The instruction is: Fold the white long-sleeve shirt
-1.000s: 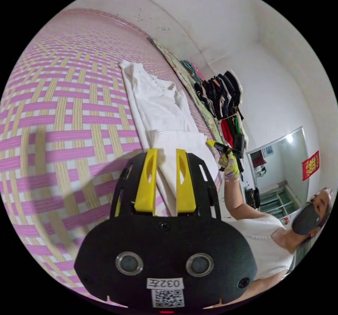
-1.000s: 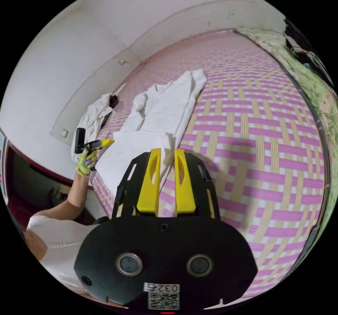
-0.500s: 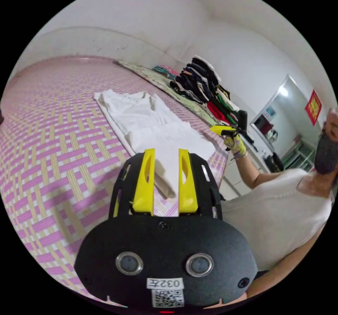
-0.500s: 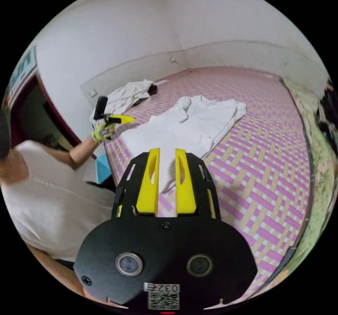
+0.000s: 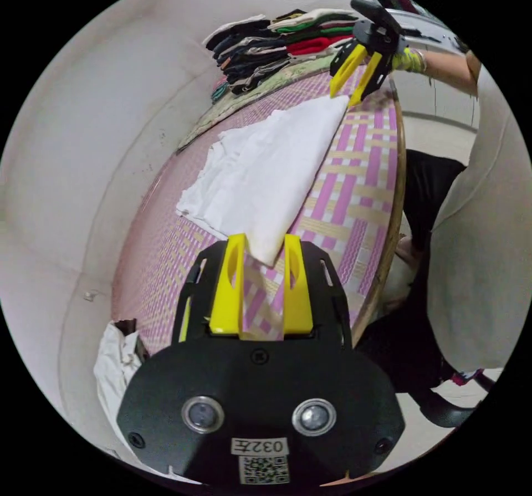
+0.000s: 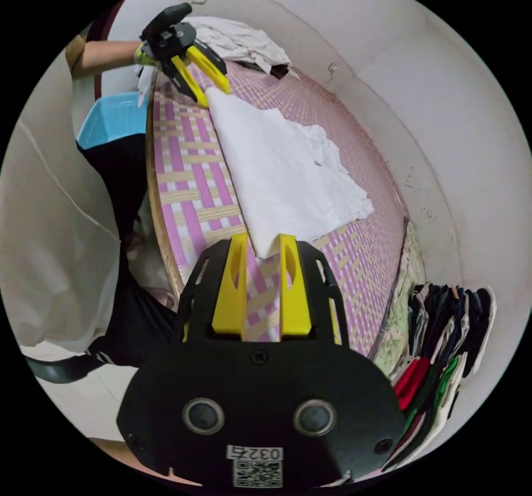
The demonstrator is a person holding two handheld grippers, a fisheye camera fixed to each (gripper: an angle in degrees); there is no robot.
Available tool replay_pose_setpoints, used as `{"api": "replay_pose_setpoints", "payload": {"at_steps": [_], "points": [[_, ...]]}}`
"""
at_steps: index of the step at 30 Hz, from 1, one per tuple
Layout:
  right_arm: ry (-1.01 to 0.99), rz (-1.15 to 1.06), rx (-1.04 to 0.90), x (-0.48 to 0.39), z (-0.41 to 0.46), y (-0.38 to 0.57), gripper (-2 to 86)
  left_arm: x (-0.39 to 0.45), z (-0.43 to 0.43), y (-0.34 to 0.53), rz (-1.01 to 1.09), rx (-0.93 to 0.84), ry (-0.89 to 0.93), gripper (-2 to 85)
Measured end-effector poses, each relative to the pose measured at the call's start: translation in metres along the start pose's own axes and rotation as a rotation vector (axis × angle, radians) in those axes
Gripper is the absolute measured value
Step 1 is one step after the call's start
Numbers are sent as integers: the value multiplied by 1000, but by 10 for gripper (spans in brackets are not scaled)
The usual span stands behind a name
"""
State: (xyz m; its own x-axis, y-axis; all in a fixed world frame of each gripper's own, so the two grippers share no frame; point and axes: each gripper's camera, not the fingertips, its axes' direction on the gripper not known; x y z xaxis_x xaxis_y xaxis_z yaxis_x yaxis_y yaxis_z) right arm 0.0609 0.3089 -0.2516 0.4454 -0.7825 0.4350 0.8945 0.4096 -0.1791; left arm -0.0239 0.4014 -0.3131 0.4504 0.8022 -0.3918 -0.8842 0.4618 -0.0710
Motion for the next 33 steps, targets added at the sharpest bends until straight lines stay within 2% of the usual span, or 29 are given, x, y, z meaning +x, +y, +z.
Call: {"api": "replay_pose_setpoints", "payload": {"at_steps": [3,13,17,19,22,26,29,33], "points": [[52,-30,-13,-8,3,-4,80,6,-1,-2,20,10,10,86],[45,40,-54,8,13,-1,41,-1,6,-15,40,-36,27,49],[-9,35,-37,13,-19,13,9,-19,-13,-10,33,-40,143,38],[-65,32,-18,17,-43,23,0,-26,-32,-6,54,-37,223,34],[-255,79,71,42,-90,50,-8,-45,-70,5,80,6,387,26],[-474,173,257,106,-137,94,-10,-102,-116,23,23,168,528,27],[-599,272,324,167,-128,116,-10,-157,-112,27,-42,231,609,29],[-775,418,300,257,-57,135,-10,-235,-44,24,-187,183,748,32]]}}
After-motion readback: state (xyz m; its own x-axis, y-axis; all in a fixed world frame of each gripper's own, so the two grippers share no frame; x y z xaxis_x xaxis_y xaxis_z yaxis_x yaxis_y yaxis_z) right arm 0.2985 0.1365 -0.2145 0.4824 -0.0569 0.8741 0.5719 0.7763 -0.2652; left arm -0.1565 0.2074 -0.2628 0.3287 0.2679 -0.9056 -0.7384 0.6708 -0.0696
